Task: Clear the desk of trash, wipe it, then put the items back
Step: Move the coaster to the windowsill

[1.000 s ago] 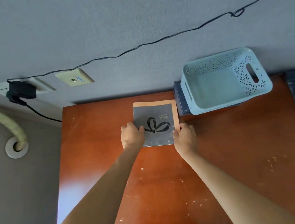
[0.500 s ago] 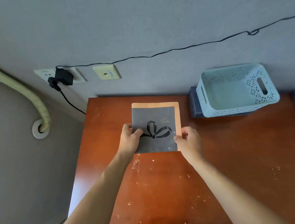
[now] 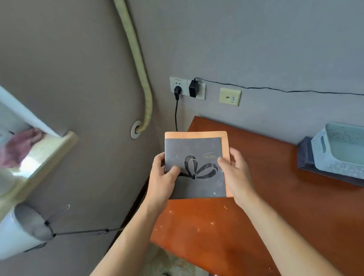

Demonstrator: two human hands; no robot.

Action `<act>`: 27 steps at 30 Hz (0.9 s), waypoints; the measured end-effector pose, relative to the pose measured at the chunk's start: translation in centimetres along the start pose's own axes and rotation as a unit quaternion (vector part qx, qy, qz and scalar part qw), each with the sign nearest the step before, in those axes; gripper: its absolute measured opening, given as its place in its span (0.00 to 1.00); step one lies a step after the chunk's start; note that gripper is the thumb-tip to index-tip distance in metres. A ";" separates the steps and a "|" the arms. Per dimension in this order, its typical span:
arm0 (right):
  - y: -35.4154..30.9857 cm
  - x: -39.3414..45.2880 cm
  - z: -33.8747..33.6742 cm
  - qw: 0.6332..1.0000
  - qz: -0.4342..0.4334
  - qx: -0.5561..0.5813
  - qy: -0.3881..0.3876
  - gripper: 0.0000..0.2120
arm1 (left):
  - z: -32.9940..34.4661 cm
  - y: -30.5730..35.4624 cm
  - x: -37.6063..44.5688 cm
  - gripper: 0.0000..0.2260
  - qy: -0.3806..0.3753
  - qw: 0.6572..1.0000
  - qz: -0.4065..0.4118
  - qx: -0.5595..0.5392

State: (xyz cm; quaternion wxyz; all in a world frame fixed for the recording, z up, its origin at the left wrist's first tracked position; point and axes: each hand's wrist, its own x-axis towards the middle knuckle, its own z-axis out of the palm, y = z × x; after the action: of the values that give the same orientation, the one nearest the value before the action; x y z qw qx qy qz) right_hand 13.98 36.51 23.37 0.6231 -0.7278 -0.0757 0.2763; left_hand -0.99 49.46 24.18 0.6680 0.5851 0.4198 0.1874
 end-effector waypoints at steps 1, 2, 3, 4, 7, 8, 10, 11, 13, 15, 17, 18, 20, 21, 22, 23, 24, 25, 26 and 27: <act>-0.2 -1.4 1.9 1.000 -0.002 -0.005 -0.021 0.16 | -2.3 -0.1 -1.1 0.20 0.012 1.000 0.010 -0.007; -0.4 -2.8 3.8 0.999 -0.003 -0.010 -0.045 0.16 | -4.6 -0.3 -2.3 0.21 0.024 0.999 0.021 -0.014; -0.4 -4.2 5.7 0.998 -0.005 -0.009 -0.069 0.18 | -6.9 -0.5 -3.5 0.22 0.041 0.998 0.031 -0.021; -0.5 -5.5 7.5 0.996 -0.012 -0.010 -0.093 0.20 | -9.0 -0.8 -4.8 0.23 0.062 0.997 0.041 -0.025; -0.5 -9.6 12.8 0.987 -0.035 -0.017 -0.154 0.26 | -14.8 -1.9 -8.9 0.29 0.121 0.990 0.063 -0.039; -0.5 -10.9 14.5 0.983 -0.044 -0.025 -0.175 0.26 | -16.5 -2.3 -10.2 0.30 0.145 0.986 0.066 -0.041; -0.3 -13.3 17.6 0.973 -0.059 -0.049 -0.217 0.26 | -19.6 -3.3 -12.8 0.32 0.195 0.977 0.072 -0.044; 0.0 -14.4 19.1 0.967 -0.065 -0.064 -0.236 0.26 | -21.1 -3.8 -14.0 0.33 0.218 0.972 0.076 -0.046; 0.5 -16.8 21.8 0.952 -0.088 -0.094 -0.278 0.26 | -23.7 -4.6 -16.7 0.34 0.267 0.959 0.084 -0.050; 1.0 -19.1 24.2 0.932 -0.109 -0.106 -0.328 0.27 | -25.9 -5.4 -19.4 0.34 0.318 0.942 0.090 -0.053; 1.5 -21.5 26.5 0.907 -0.117 -0.121 -0.387 0.26 | -27.7 -6.5 -22.3 0.34 0.367 0.924 0.092 -0.055; 1.8 -22.8 27.7 0.892 -0.120 -0.132 -0.415 0.25 | -28.6 -7.2 -23.7 0.34 0.393 0.913 0.090 -0.064; 2.3 -25.5 29.9 0.860 -0.134 -0.157 -0.466 0.25 | -30.1 -8.4 -26.9 0.33 0.445 0.888 0.080 -0.086; 2.6 -27.0 31.0 0.844 -0.140 -0.167 -0.491 0.25 | -30.8 -8.9 -28.6 0.33 0.471 0.874 0.075 -0.096; 3.0 -28.5 32.1 0.826 -0.146 -0.171 -0.516 0.25 | -31.5 -9.4 -30.2 0.33 0.498 0.858 0.070 -0.106; 3.4 -30.1 33.1 0.809 -0.148 -0.172 -0.542 0.24 | -32.0 -9.9 -31.9 0.33 0.526 0.840 0.065 -0.116; 3.9 -31.8 34.1 0.792 -0.146 -0.172 -0.567 0.24 | -32.6 -10.4 -33.6 0.33 0.553 0.822 0.063 -0.124; 4.4 -33.6 34.9 0.774 -0.143 -0.172 -0.592 0.24 | -33.1 -10.9 -35.4 0.33 0.577 0.804 0.061 -0.129; 4.8 -35.5 35.6 0.759 -0.140 -0.175 -0.612 0.24 | -33.6 -11.4 -37.2 0.32 0.599 0.788 0.056 -0.133; 5.3 -37.3 36.4 0.744 -0.137 -0.177 -0.630 0.25 | -34.0 -12.0 -38.9 0.32 0.619 0.772 0.050 -0.139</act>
State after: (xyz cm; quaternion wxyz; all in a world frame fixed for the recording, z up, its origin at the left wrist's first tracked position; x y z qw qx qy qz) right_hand -36.49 49.90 27.20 0.3249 -0.4671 -0.5972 0.5653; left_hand -52.90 38.94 27.46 0.3274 0.2640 0.6817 0.5986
